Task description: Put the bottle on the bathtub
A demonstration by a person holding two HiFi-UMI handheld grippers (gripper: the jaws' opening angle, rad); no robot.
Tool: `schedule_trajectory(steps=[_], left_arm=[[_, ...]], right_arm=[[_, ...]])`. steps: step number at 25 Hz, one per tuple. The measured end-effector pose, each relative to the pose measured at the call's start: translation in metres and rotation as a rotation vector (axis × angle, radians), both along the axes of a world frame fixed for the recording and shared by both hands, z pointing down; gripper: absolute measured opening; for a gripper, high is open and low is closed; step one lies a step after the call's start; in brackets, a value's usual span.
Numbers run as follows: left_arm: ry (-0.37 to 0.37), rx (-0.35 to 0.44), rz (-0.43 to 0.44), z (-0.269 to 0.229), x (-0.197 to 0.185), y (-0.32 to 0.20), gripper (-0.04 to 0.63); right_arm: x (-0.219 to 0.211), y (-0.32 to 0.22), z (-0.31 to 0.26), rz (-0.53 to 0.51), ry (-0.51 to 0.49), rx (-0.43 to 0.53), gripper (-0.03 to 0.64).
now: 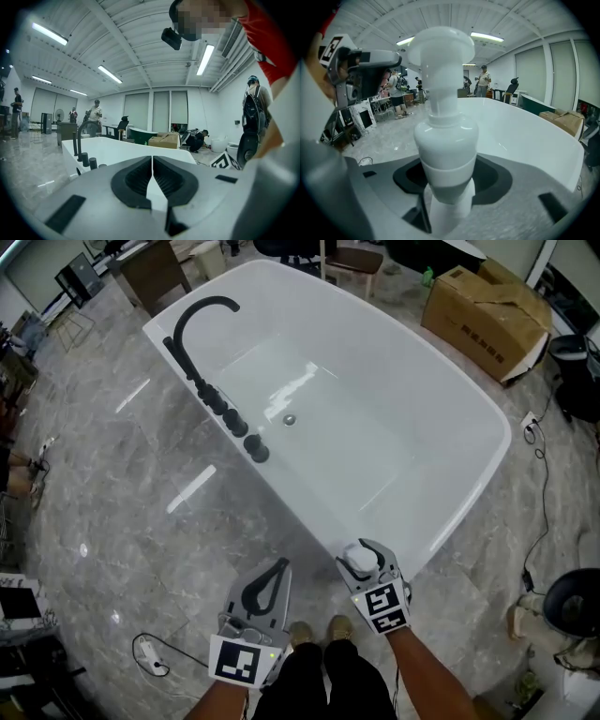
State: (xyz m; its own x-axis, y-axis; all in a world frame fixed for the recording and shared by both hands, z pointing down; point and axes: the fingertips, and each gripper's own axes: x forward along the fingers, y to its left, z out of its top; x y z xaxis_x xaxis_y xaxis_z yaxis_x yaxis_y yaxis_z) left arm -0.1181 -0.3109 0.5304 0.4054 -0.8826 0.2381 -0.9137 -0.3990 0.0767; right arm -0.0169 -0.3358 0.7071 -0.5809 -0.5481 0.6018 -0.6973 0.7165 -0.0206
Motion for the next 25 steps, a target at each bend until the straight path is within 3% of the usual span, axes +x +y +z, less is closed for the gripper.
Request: schedule_trajectory(steps=[12, 16, 25], left_arm=[[-0.011, -0.007, 0.022, -0.001, 0.011, 0.004, 0.014], [-0.013, 0.003, 0.037, -0.008, 0.02, 0.009, 0.014], [0.0, 0.056, 0.062, -0.046, 0.038, 0.026, 0.014]], right_arm=[[0.005, 0.007, 0.011, -0.012, 0.011, 0.011, 0.249], [0.005, 0.01, -0.003, -0.023, -0.023, 0.03, 0.294], [0.026, 0.038, -0.077, 0.006, -0.08, 0.105, 0.299]])
